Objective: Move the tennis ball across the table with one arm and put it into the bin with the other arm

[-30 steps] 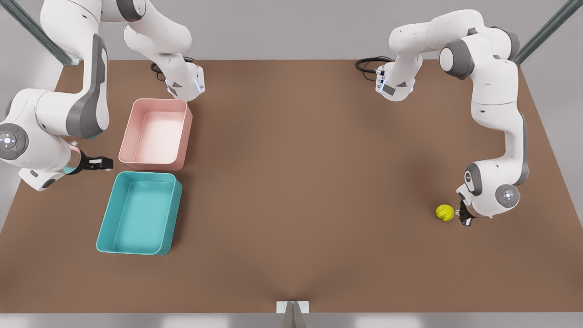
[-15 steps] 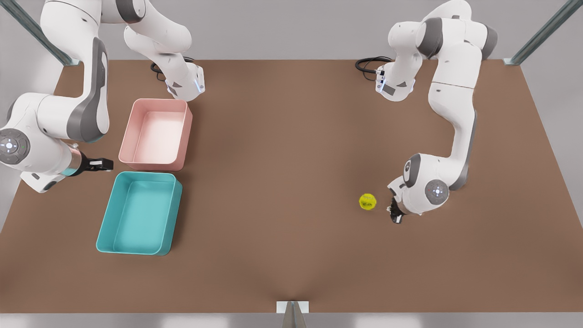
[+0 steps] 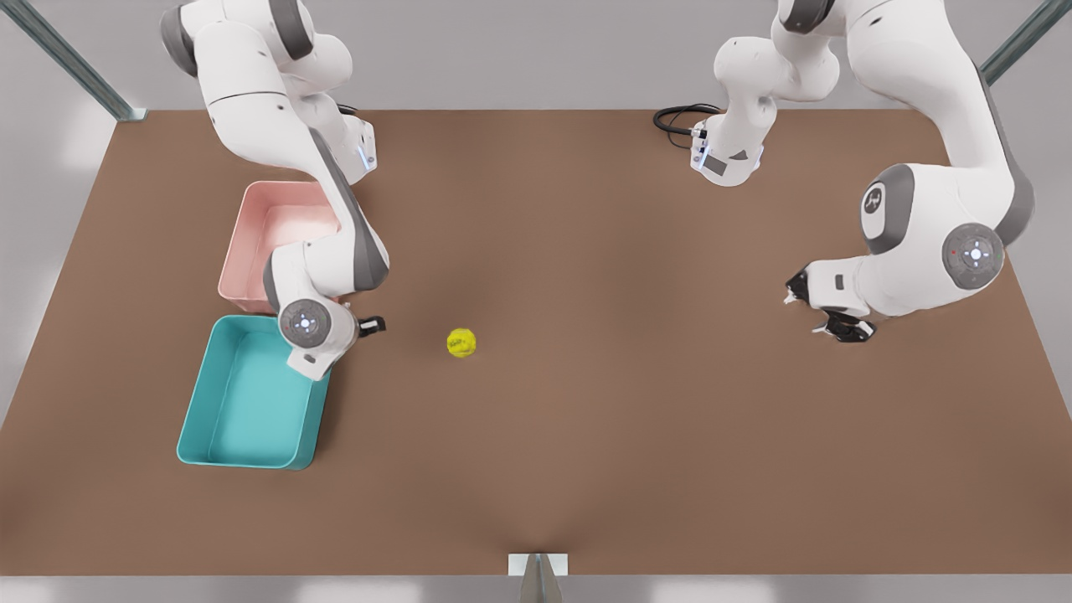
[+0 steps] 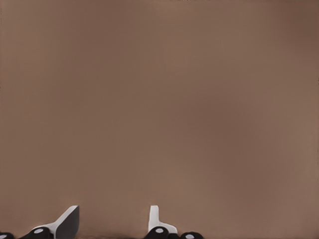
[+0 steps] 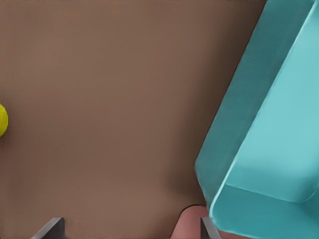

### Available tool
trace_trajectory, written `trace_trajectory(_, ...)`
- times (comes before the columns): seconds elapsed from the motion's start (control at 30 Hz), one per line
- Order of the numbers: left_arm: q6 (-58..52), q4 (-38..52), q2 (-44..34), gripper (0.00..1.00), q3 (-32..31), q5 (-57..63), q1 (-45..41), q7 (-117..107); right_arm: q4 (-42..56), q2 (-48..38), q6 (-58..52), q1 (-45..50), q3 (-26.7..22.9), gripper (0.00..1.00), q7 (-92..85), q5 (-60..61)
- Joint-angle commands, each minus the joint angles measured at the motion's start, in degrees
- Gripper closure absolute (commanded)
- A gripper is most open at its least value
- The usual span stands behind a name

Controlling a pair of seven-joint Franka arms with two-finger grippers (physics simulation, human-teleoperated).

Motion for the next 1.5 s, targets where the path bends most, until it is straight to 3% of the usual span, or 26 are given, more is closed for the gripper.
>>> trace_trajectory(0.0,-5.5,0.5,-0.2,0.0,0.0,0.6,0.7,-55.4,-2.8,-0.2,14.4,2.7,-0.3,0.0,26.7,4.1)
trace_trajectory(0.13,-5.3,0.4,-0.3,0.0,-0.2,0.2,0.7,-54.0,-7.8,-0.1,24.0,7.6,-0.2,0.0,37.9,4.2)
trace_trajectory(0.4,-5.9,0.3,-0.5,0.0,-0.2,0.6,0.8,-52.5,-10.7,1.7,29.4,9.0,0.5,0.0,49.2,4.4)
trace_trajectory(0.73,-7.0,0.1,-0.3,0.0,-0.2,0.8,0.8,-52.5,-16.5,1.2,34.0,8.7,0.5,0.0,44.3,6.5)
trace_trajectory(1.47,-7.5,0.2,-0.1,0.0,-0.2,0.6,0.6,-52.9,-17.3,5.9,37.3,7.5,0.5,0.0,41.5,6.5)
